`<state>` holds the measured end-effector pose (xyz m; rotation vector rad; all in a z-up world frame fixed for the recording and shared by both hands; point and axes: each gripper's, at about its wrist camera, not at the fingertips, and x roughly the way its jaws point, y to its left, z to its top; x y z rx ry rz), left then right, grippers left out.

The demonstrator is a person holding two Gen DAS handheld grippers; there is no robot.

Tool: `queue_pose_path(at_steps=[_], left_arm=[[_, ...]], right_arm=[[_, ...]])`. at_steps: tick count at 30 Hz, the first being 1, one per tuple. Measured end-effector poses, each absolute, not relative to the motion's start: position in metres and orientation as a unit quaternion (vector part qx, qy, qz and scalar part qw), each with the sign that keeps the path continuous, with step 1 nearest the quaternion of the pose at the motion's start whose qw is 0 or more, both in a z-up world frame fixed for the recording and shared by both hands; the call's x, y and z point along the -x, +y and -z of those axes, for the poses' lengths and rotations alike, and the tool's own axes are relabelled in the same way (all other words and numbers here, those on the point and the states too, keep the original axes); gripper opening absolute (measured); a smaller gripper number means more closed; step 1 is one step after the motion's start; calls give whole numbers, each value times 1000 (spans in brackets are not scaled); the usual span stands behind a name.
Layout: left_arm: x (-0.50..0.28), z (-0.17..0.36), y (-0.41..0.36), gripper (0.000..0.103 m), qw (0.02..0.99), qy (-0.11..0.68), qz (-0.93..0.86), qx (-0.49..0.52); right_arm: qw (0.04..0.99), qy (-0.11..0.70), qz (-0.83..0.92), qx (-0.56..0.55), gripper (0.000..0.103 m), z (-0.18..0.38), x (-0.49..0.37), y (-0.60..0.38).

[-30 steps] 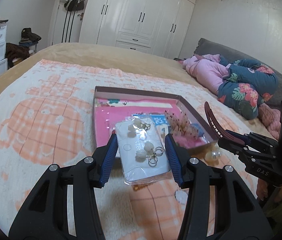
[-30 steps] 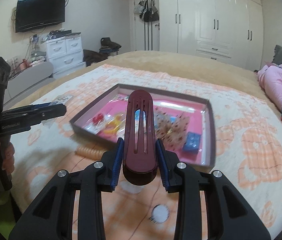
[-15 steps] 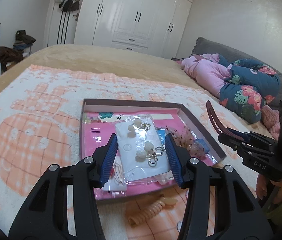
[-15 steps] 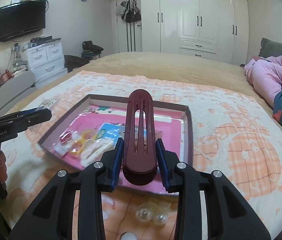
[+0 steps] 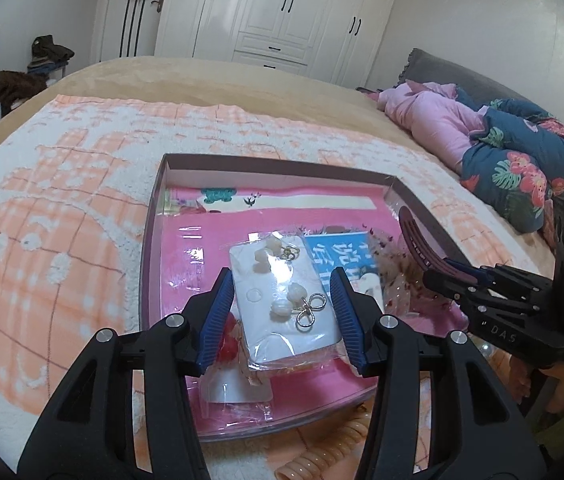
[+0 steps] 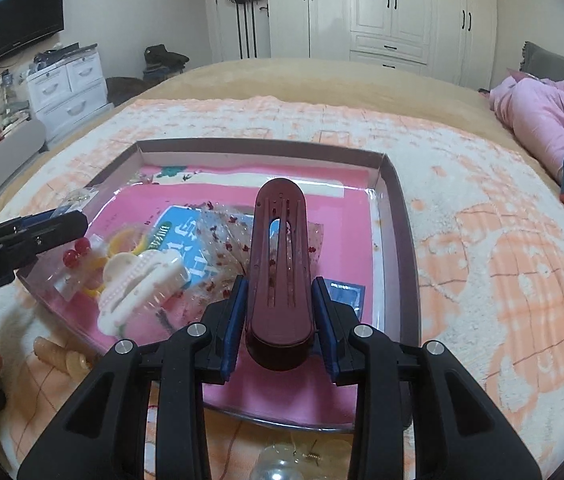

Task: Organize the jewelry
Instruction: 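Lower earring card and maroon clip into the box and open both grippers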

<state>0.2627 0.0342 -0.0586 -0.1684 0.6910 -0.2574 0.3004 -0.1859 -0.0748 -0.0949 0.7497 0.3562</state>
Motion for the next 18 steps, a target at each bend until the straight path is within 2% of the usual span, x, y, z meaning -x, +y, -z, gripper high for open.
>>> queue_pose_path(at_steps=[4,5,8,13,18], left_arm=[[-263,61,34,44,929,339,123,82],[-262,60,34,48,930,337,121,81],[-259,58,33,51,932,333,120,77],[-250,52,34,60,936,321,119,77],[-232,46,35,76,942,306,111,83]], right_arm=[[915,364,-172,38,32,73,-300,-189],[915,362,-173,37,33,72,-299,-190],[919,352,-177,32,45,67,-295,-194],[927,328,-180,17,59,55,-276,-201],[933,309,-185,15,70,45,-253,-207]])
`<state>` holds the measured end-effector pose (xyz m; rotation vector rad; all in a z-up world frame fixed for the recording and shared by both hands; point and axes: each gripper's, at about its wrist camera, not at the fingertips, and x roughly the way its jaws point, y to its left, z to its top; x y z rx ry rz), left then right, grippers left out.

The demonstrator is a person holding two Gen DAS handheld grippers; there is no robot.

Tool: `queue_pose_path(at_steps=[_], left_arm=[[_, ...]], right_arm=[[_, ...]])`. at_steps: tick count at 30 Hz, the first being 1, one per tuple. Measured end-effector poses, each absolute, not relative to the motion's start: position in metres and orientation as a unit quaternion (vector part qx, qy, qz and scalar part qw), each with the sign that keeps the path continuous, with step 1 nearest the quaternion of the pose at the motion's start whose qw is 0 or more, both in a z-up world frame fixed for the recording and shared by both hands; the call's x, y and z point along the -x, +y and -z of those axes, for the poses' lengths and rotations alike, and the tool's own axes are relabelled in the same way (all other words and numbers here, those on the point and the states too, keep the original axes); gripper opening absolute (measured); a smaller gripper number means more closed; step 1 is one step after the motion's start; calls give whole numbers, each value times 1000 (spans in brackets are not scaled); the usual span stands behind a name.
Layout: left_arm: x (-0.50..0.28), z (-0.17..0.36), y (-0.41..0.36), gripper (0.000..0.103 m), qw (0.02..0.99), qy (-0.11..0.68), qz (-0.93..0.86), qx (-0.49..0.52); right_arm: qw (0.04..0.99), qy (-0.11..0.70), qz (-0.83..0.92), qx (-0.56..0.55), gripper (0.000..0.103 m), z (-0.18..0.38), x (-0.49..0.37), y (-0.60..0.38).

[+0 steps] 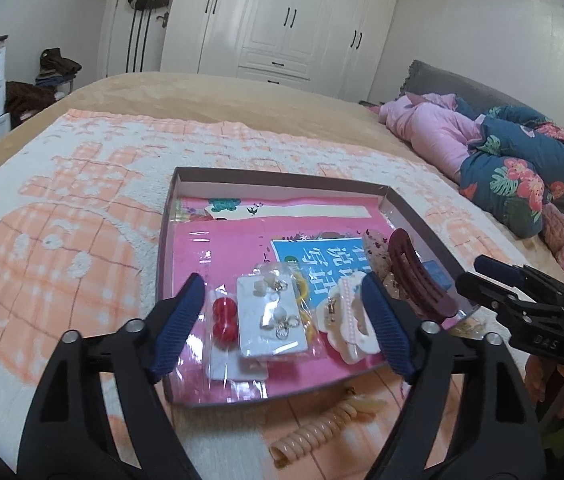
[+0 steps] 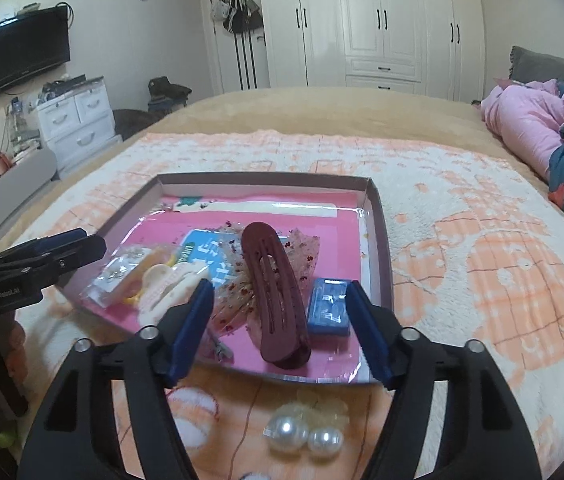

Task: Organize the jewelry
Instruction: 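Lower earring card and maroon clip into the box and open both grippers, then grasp peach coil hair tie with left gripper while right gripper grasps pearl bow clip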

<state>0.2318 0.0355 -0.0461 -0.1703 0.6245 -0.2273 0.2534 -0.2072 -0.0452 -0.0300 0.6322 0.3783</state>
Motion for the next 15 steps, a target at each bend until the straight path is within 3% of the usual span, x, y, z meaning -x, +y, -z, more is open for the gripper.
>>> queue_pose_path(at_steps=[6,15], left_arm=[[-207,44,36,84,944,299,111,85],[-186,45,37,87,942,307,112,75]], right_arm=[[936,294,-192,27,73,37,-228,-213],[936,289,-197,36,74,34,-206,-220]])
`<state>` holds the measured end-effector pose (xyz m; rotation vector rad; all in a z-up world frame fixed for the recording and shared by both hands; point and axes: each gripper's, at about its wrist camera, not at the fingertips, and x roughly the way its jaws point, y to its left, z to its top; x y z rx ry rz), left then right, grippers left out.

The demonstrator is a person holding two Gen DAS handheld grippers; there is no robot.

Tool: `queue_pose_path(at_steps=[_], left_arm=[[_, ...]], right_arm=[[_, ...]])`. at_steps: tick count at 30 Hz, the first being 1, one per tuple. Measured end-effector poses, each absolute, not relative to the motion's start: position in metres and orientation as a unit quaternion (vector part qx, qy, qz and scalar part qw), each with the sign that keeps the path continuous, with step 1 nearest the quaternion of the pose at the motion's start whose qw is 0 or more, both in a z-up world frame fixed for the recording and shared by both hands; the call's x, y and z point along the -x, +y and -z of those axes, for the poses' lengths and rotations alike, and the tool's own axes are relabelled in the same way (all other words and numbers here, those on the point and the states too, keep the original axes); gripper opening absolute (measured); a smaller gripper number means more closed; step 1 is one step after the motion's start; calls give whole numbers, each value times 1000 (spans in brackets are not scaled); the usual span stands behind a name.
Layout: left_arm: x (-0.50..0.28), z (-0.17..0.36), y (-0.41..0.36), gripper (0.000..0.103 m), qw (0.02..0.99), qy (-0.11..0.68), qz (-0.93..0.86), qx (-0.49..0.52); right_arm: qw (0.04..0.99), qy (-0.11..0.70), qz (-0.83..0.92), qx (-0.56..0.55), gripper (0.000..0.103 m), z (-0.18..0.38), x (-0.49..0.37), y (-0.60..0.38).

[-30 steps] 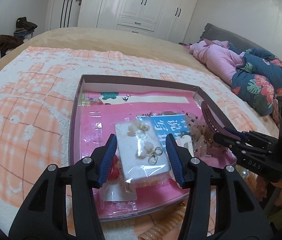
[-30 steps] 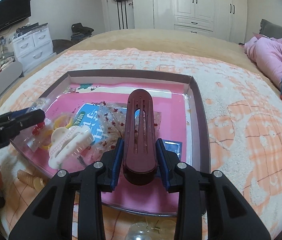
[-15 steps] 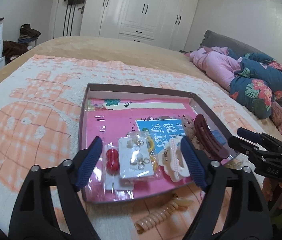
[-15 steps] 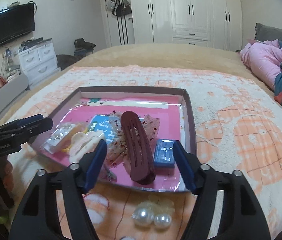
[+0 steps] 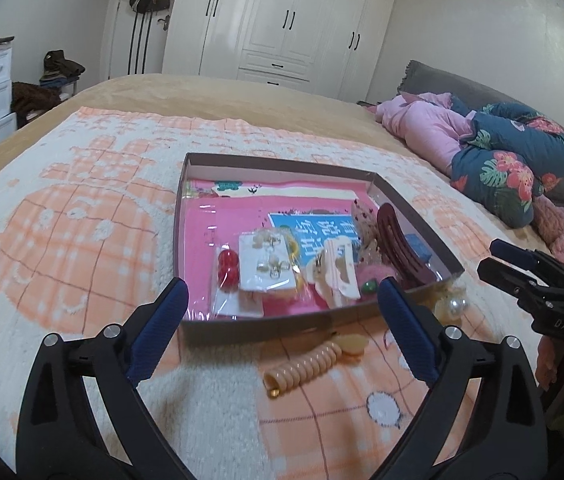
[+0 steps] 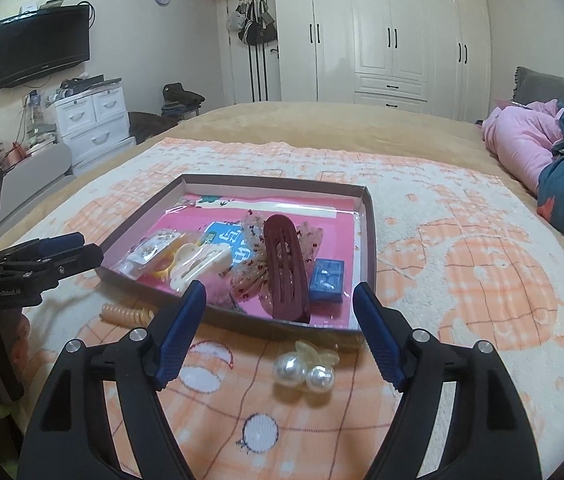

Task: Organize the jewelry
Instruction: 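Grasp peach coil hair tie with left gripper while right gripper grasps pearl bow clip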

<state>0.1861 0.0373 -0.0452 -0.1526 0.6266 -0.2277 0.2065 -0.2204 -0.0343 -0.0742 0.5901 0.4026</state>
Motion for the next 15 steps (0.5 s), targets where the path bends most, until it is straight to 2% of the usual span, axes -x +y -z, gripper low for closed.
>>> queue_pose_path(at_steps=[15], left_arm=[[-183,72,18,87,920,367,135,27]], right_arm=[[924,324,-198,43,74,62,-191,-229]])
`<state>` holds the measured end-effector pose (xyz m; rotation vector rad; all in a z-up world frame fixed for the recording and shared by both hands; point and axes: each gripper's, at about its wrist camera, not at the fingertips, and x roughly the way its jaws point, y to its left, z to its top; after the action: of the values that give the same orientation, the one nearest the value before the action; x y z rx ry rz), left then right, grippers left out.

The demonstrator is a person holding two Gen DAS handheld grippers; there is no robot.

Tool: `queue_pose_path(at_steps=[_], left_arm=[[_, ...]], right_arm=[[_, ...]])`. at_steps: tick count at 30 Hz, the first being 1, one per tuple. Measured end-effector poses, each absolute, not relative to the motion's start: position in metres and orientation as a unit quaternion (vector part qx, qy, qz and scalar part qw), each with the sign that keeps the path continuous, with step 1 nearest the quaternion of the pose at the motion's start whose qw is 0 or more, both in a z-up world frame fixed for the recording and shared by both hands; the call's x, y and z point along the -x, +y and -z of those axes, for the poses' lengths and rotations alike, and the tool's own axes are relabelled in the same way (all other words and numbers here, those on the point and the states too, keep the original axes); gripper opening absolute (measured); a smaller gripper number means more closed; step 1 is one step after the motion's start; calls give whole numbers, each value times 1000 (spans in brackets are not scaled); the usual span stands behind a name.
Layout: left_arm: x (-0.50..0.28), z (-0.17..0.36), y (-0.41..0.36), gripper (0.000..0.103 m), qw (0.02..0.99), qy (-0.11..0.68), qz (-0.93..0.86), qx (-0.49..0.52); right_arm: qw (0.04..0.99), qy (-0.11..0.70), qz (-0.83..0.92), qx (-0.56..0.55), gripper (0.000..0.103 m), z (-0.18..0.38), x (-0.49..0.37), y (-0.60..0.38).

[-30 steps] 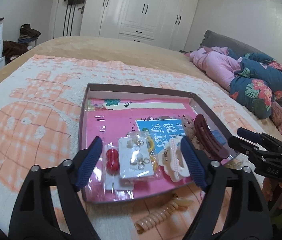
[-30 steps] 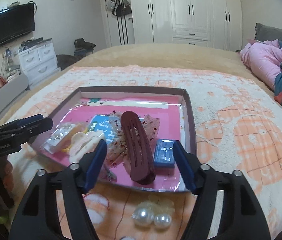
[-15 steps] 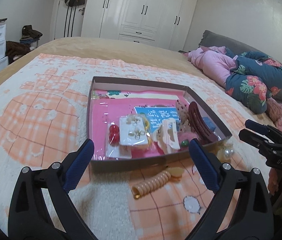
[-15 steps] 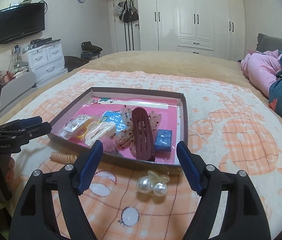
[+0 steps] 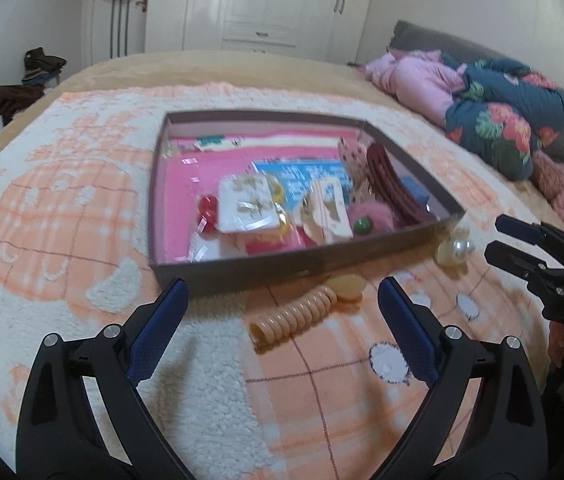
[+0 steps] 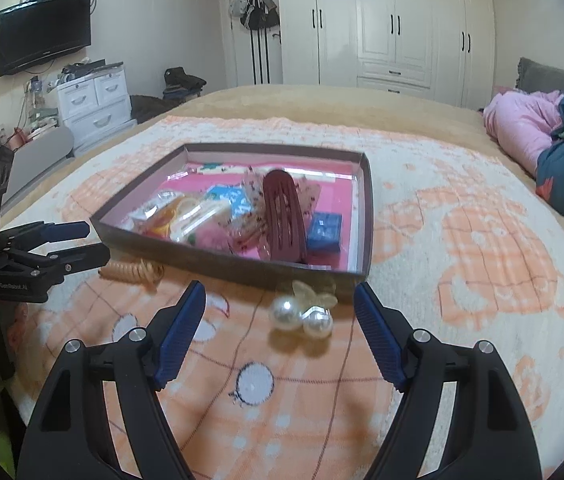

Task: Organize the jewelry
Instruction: 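Grasp peach coil hair tie with left gripper while right gripper grasps pearl bow clip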

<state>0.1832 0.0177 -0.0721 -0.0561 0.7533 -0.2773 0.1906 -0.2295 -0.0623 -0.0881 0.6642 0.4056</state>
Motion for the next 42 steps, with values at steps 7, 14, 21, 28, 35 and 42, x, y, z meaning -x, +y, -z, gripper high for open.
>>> queue_pose_path(at_steps=[7,14,21,28,35,42], left_arm=[[-194,89,3,87,902,400,161,1],[-206,103,-16,83,879,434,192,-50],[-202,102,-11,40,875,437,203,-45],[-194,98,-11,18,875,433,214,-32],[-182,86,-4,11,880,415,229,7],[-165,65,4,11,891,389,232,32]], right_arm=[[912,362,-194,17,74,80,-207,-232],[902,388,-192,4,74,89,-223,-230],[892,408,-196,2,66,96,-233,-225],[893,401,-204,17,44,95,-229,-218],[895,380,-232,31,43,82,-211,-208],[894,370,-251,28,43,68,-193,-201]])
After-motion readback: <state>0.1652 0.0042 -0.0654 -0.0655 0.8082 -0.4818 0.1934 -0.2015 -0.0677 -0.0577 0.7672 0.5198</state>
